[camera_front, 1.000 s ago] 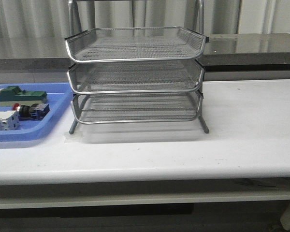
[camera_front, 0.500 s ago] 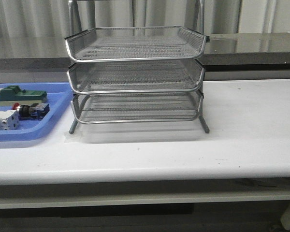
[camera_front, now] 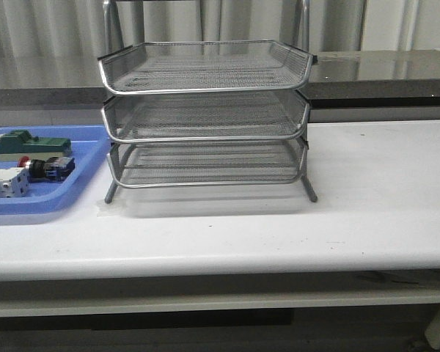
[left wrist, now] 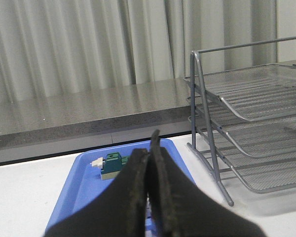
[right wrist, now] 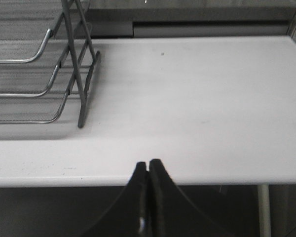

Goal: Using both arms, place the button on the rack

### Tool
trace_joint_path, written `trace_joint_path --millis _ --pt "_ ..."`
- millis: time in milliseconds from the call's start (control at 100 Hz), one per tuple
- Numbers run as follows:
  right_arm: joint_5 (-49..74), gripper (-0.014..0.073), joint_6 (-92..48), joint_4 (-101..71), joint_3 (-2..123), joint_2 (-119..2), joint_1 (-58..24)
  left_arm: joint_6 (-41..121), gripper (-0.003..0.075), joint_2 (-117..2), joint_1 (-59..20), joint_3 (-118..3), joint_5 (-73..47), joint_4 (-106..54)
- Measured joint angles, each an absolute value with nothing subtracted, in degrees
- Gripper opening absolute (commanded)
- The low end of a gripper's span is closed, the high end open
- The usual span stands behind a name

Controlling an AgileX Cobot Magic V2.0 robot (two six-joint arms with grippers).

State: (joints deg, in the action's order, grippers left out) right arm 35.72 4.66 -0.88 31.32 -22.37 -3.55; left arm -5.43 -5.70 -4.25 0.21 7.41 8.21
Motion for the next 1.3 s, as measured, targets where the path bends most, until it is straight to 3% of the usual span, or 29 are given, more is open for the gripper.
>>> trace_joint_path --millis 390,470,540,660,710,1050,1300 --pt "33.72 -0.0055 4.66 -12.73 35.77 -37.25 -3.55 -5.43 -0.0020 -5.70 -4.25 0.21 7.41 8.21" --pt "33.79 -0.0020 4.66 -15.24 35.77 -39.07 -3.55 -5.43 -0.0020 -5.70 -4.25 0.21 7.41 8.21" --pt "33.79 0.0076 4.66 -17.42 35.77 -41.01 -3.55 -5.43 -0.0020 -5.70 -4.25 0.21 7.41 8.21" --pt "33.76 0.0346 4.66 -22.30 35.77 -44.85 -4.14 -5.43 -0.0020 -5.70 -4.25 0.21 7.41 8.21" --pt "33.27 0.0408 4.33 -24.62 35.77 -46.59 -4.98 -5.43 -0.0020 -5.70 -4.25 0.21 7.41 8.21" --pt "21.43 0.0414 -6.18 -43.73 37.73 -62.01 -14.17 -5.43 -0.0020 -5.70 -4.25 0.21 7.41 8.21" --pt "17.23 0.0414 -11.58 -49.78 44.10 -74.61 -15.33 -5.43 -0.0020 -5.70 -4.25 0.21 7.41 8.21"
